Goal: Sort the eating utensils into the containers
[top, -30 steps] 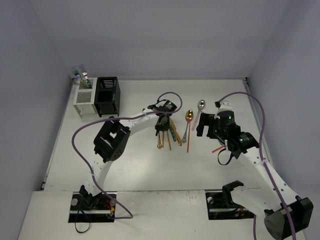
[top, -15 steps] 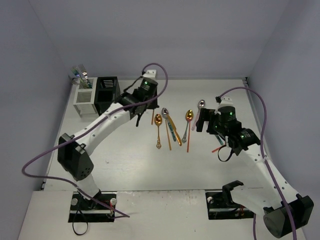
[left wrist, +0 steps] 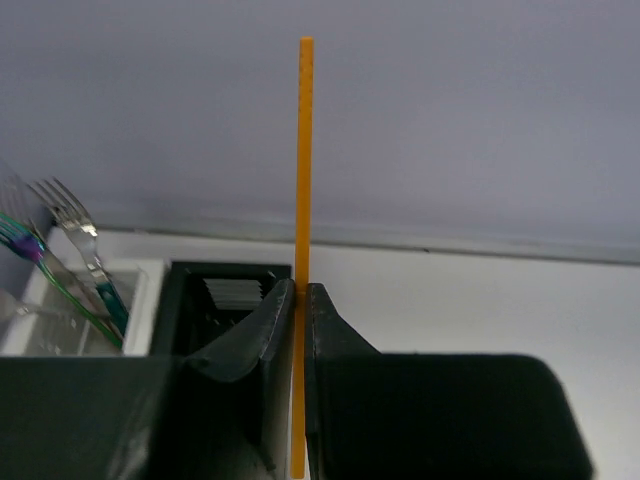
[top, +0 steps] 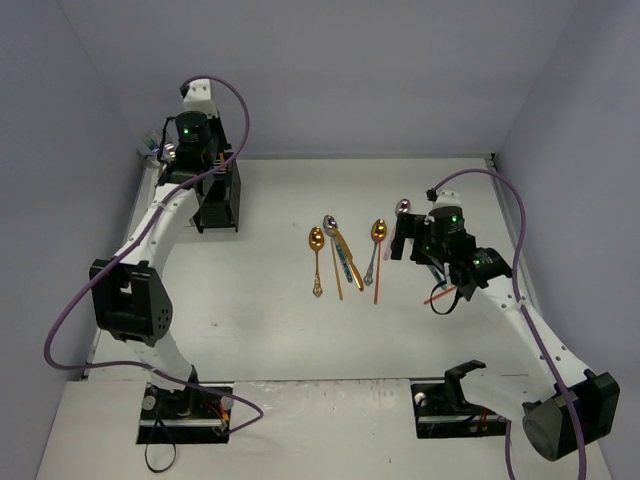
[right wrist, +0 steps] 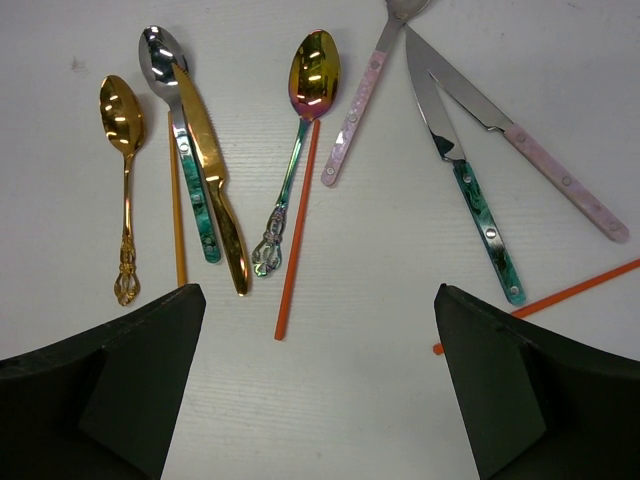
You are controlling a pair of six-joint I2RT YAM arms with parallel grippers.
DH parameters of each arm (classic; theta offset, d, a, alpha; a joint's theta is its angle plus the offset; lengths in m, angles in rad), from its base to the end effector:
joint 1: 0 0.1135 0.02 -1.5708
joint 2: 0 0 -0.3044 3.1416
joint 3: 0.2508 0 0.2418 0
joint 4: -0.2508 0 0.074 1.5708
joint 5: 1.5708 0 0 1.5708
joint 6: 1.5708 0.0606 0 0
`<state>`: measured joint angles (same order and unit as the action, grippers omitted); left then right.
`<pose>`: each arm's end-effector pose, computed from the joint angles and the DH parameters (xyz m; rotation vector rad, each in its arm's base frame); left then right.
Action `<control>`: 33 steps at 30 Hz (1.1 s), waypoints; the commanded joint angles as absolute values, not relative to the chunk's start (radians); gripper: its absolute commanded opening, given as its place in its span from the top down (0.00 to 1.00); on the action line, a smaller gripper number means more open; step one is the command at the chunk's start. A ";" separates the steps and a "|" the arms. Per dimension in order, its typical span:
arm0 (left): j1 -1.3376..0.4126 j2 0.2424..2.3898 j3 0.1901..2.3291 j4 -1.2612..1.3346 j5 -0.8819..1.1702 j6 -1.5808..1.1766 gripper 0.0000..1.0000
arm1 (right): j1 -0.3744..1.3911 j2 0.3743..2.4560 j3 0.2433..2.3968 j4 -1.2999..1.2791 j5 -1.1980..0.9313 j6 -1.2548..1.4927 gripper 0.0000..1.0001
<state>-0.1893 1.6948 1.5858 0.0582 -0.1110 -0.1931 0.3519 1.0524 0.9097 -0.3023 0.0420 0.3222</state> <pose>0.4246 -0.0745 0.4429 -0.0888 1.6227 -0.2046 0.2177 0.0772 0.3461 -0.0032 2.0367 0.3846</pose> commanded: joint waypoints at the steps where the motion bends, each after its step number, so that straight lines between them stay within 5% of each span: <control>1: -0.106 1.761 1.659 0.376 -0.004 -0.132 1.00 | 0.345 1.080 0.960 -0.252 0.099 0.333 0.02; 14: -0.006 2.032 1.721 0.670 0.089 -0.179 1.00 | 0.344 1.128 0.953 -0.232 0.158 0.339 0.02; 27: -0.006 2.021 1.508 0.804 0.091 -0.175 1.00 | 0.344 1.143 0.948 -0.225 0.153 0.338 0.02; 33: -0.006 1.978 1.433 0.822 0.091 -0.169 0.87 | 0.342 1.103 0.923 -0.224 0.133 0.345 0.02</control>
